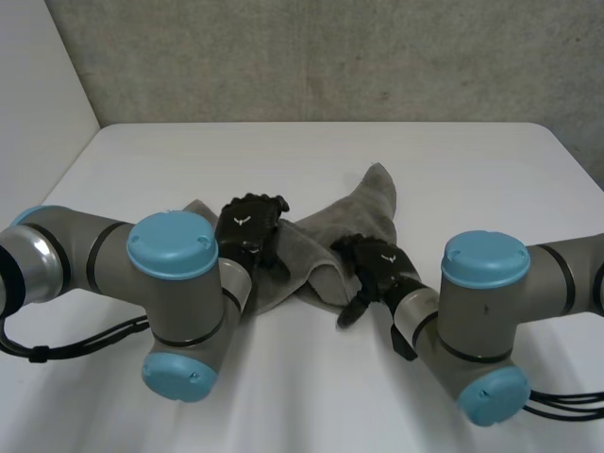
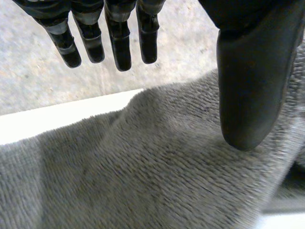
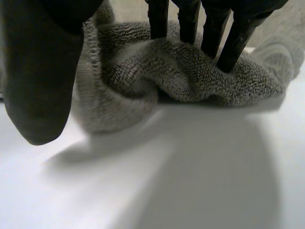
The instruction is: Fold the towel.
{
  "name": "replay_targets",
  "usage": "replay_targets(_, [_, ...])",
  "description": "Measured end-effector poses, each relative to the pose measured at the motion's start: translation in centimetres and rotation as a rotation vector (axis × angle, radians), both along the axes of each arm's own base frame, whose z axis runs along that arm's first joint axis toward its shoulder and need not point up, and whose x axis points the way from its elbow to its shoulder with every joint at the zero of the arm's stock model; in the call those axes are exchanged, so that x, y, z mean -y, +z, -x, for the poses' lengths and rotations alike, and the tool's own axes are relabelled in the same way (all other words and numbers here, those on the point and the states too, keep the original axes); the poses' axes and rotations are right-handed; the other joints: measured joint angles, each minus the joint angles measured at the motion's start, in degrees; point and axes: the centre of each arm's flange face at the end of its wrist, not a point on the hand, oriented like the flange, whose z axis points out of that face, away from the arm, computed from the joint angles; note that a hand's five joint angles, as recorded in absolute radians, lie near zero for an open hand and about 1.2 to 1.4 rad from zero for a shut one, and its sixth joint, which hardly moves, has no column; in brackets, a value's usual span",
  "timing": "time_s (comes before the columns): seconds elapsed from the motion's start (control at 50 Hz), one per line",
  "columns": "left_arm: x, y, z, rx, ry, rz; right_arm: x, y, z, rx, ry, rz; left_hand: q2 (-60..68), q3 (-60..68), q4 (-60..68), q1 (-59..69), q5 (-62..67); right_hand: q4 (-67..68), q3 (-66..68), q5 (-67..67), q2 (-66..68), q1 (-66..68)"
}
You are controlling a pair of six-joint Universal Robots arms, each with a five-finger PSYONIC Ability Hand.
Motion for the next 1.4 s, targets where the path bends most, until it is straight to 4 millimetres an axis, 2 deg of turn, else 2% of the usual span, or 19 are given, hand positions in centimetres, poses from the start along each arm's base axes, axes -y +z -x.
replay_targets(0.12, [1.0,0.5,0.1,-0.032,0.025,0.054,1.5,1.3,-0.9,0.059,-0.019,0.042,0.94,0.0,0.0,1.09,0.99,0.0,0.0,13.87,13.21,12.48])
replay_targets(0.26, [1.7,0.5,0.2,-0.045,0.031,0.077,3.0,3.4,-2.5,0.152,-0.017,0.094,1.39,0.0,0.0,1.68,1.54,0.0,0.0,47.66,49.07,48.52])
replay_targets(0.3, [1.7,0.5,0.2,-0.045,0.032,0.077,3.3,3.9,-2.9,0.167,-0.014,0.11,1.39,0.0,0.0,1.68,1.53,0.0,0.0,55.82,56.72,56.6])
replay_targets(0.34, [1.8,0.5,0.1,-0.044,0.033,0.077,3.8,4.6,-3.3,0.185,-0.009,0.136,1.39,0.0,0.0,1.68,1.47,0.0,0.0,60.47,59.47,59.15])
replay_targets(0.48, [2.0,0.8,-0.5,-0.04,0.047,0.073,6.0,7.9,-4.3,0.248,-0.01,0.269,-0.21,0.0,0.0,0.48,-1.72,0.0,0.0,60.5,59.47,59.16])
replay_targets(0.58, [1.9,1.4,-1.2,-0.045,0.057,0.07,7.1,9.4,-4.4,0.254,-0.014,0.346,-3.9,0.0,0.0,-2.46,-6.23,0.0,0.0,60.5,59.47,59.16])
replay_targets(0.72, [1.0,1.9,-1.3,-0.063,0.051,0.061,7.2,8.6,-4.4,0.218,-0.013,0.35,-6.04,0.0,0.0,-4.17,-8.38,0.0,0.0,60.5,59.47,59.16])
replay_targets(0.86, [0.1,1.4,-0.8,-0.12,0.039,0.016,6.6,7.7,-4.4,0.2,-0.009,0.327,-7.11,0.0,0.0,-4.75,-9.32,0.0,0.0,60.5,59.47,59.16])
replay_targets(0.98, [-0.6,0.5,-0.3,-0.157,0.027,-0.033,6.5,8.0,-4.4,0.205,-0.009,0.334,-7.14,0.0,0.0,-4.75,-9.32,0.0,0.0,60.49,59.47,59.16])
replay_targets(1.16, [-2.5,-0.2,0.2,-0.142,-0.003,-0.067,7.6,8.7,-4.3,0.219,-0.03,0.362,-7.14,0.0,0.0,-4.73,-9.32,0.0,0.0,60.5,59.47,59.17])
replay_targets(1.28, [-2.8,-0.8,0.2,-0.121,-0.001,-0.069,7.6,8.5,-4.0,0.217,-0.043,0.348,-7.14,0.0,0.0,-4.75,-9.32,0.0,0.0,60.5,59.47,59.17])
replay_targets(1.4, [-2.0,-2.5,0.5,-0.059,0.039,-0.046,6.6,8.3,-3.5,0.207,-0.037,0.32,-7.14,0.0,0.0,-4.75,-9.32,0.0,0.0,60.48,59.47,59.17])
